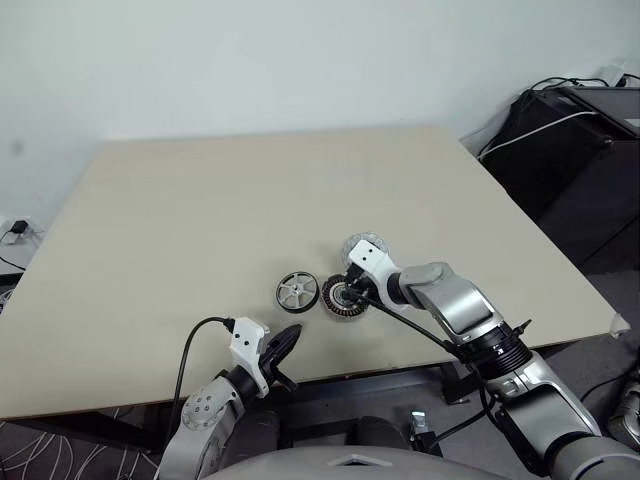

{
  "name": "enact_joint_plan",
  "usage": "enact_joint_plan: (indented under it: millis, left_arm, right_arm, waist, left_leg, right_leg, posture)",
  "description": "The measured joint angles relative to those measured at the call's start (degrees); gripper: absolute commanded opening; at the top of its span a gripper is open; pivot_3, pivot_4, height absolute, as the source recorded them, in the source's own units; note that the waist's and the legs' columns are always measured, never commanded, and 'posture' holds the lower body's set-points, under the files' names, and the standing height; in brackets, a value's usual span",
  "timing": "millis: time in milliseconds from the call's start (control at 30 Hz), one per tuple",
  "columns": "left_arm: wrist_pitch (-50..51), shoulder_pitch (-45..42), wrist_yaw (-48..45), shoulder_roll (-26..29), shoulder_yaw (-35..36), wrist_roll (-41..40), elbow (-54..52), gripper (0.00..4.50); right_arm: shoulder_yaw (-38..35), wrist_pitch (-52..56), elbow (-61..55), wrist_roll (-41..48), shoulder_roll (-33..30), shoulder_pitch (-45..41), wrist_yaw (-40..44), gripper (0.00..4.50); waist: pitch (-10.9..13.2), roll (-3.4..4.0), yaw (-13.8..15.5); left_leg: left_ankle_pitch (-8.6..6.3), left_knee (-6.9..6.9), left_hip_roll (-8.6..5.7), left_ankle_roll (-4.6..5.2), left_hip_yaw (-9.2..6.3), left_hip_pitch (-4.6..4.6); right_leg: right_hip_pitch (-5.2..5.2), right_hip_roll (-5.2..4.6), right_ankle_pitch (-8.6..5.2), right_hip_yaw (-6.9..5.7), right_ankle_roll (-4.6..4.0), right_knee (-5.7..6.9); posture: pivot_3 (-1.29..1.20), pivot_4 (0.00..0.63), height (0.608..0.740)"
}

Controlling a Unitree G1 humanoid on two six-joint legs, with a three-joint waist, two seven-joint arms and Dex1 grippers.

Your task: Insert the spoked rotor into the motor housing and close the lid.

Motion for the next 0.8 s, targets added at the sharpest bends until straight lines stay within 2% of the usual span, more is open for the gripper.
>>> enact_joint_plan:
  millis: [167, 267, 367, 667, 800]
  left_arm:
    - [0.1, 0.1, 0.0, 0.0, 0.0, 0.0, 0.0, 0.00]
    - [0.1, 0.3, 0.1, 0.1, 0.0, 0.0, -0.2, 0.00]
    - [0.1, 0.5, 0.2, 0.1, 0.0, 0.0, -0.3, 0.00]
    - [-0.1, -0.7, 5.6, 0.0, 3.4, 1.5, -1.4, 0.00]
    - [4.9, -3.0, 9.8, -0.4, 7.8, 0.4, -1.7, 0.00]
  right_arm:
    - [-2.6, 0.0, -2.9, 1.4, 0.0, 0.2, -0.1, 1.62]
    - [-5.5, -0.7, -8.9, 2.4, 0.0, 1.6, -1.3, 1.00]
    - [-6.2, -2.4, -13.3, 2.2, 0.0, 4.9, -3.1, 0.05]
    - [-6.6, -31.5, -16.3, -6.2, 6.6, 27.6, -19.7, 0.02]
    - [-8.6, -33.8, -18.2, -6.3, 9.8, 33.5, -23.0, 0.02]
  waist:
    - [0.0, 0.00, 0.0]
    - [0.0, 0.00, 0.1]
    - [0.0, -0.01, 0.2]
    - [0.0, -0.08, 0.3]
    - [0.0, -0.14, 0.4]
  left_leg:
    - [0.00, -0.01, 0.00, 0.00, 0.00, -0.02]
    - [0.00, -0.05, 0.00, 0.00, 0.00, -0.07]
    - [0.00, -0.06, 0.00, 0.00, 0.00, -0.09]
    - [0.02, -0.06, 0.00, -0.02, 0.02, -0.07]
    - [0.02, 0.01, 0.03, -0.02, 0.01, 0.03]
  right_leg:
    - [-0.02, 0.00, 0.00, 0.00, 0.00, 0.00]
    - [-0.07, 0.00, 0.00, 0.00, 0.00, -0.02]
    - [-0.08, 0.00, -0.01, -0.01, -0.01, -0.04]
    - [-0.09, 0.07, 0.00, 0.01, 0.02, 0.03]
    - [0.04, 0.12, 0.01, -0.02, 0.07, 0.06]
  posture:
    - [0.00, 0.000, 0.740]
    - [0.00, 0.000, 0.740]
    - [0.00, 0.000, 0.740]
    - [0.00, 0.000, 0.740]
    - [0.00, 0.000, 0.740]
